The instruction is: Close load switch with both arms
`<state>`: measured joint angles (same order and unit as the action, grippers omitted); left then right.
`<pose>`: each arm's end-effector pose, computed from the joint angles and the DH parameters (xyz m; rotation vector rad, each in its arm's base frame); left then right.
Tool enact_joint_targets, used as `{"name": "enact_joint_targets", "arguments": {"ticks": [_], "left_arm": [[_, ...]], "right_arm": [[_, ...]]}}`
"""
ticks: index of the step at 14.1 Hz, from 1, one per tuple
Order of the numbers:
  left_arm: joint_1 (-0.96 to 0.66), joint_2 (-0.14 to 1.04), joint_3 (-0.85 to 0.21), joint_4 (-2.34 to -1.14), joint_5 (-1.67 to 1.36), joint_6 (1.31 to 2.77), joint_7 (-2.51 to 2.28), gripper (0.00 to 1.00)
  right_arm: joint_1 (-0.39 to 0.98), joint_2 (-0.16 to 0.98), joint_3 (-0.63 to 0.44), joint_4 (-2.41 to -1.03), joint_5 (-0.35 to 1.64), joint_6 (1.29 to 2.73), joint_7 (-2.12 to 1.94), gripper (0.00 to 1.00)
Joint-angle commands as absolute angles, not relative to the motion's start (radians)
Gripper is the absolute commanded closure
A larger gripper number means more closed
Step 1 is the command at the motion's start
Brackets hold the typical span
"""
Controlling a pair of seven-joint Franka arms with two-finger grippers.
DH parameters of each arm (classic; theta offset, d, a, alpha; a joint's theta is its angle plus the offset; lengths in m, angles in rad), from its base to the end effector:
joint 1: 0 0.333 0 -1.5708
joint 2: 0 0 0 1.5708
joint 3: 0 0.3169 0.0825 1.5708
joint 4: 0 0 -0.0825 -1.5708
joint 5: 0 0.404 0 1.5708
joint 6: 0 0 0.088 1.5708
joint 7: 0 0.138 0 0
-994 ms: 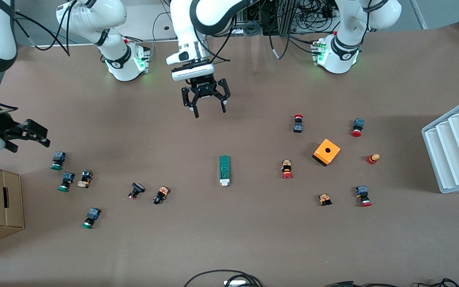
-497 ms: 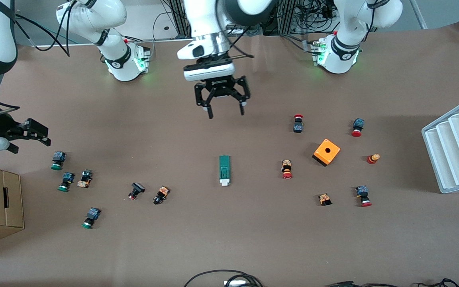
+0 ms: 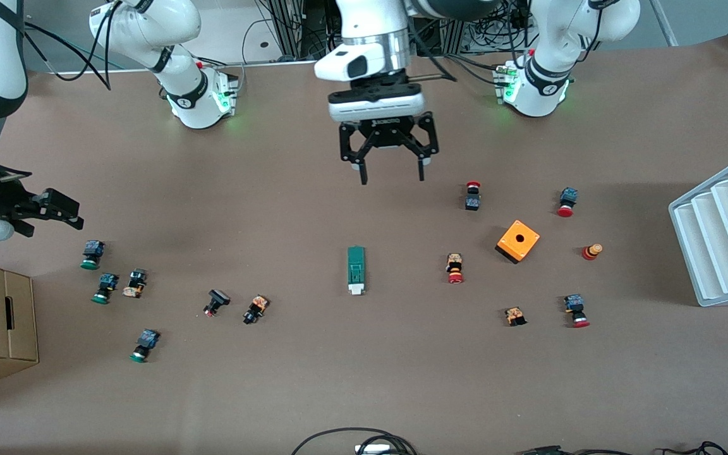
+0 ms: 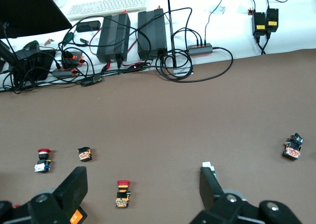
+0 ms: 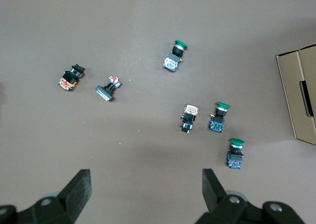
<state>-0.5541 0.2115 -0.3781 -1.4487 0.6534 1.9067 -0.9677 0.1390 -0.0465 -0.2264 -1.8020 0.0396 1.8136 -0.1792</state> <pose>0.4709 -0.4892 0.5843 -2.8799 0.1213 -0.9038 0.5741 -0.0477 0.5271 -3.0962 -0.1290 -0.0975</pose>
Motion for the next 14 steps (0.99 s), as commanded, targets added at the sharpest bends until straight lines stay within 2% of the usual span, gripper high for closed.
{"name": "enact_joint_targets", "arguments": {"ticks": [1,9,11,14], "left_arm": [[-0.474,0.175,-0.382,-1.437,0.557,1.913,-0.840,0.00],[-0.209,0.126,-0.374,-1.424,0.241,1.930,-0.455,0.00],[-0.206,0.111,-0.278,-1.424,0.140,1.913,-0.370,0.00],[-0.199,0.094,-0.197,-1.424,0.101,1.840,-0.292,0.00]], "right_arm": [[0.143,-0.040,-0.225,-1.781,0.018,1.790,-0.153,0.00],[0.146,-0.044,-0.219,-1.781,0.018,1.787,-0.124,0.00],[0.147,-0.046,-0.216,-1.779,0.018,1.789,-0.124,0.00],[0.146,-0.046,-0.215,-1.779,0.020,1.789,-0.124,0.00]]}}
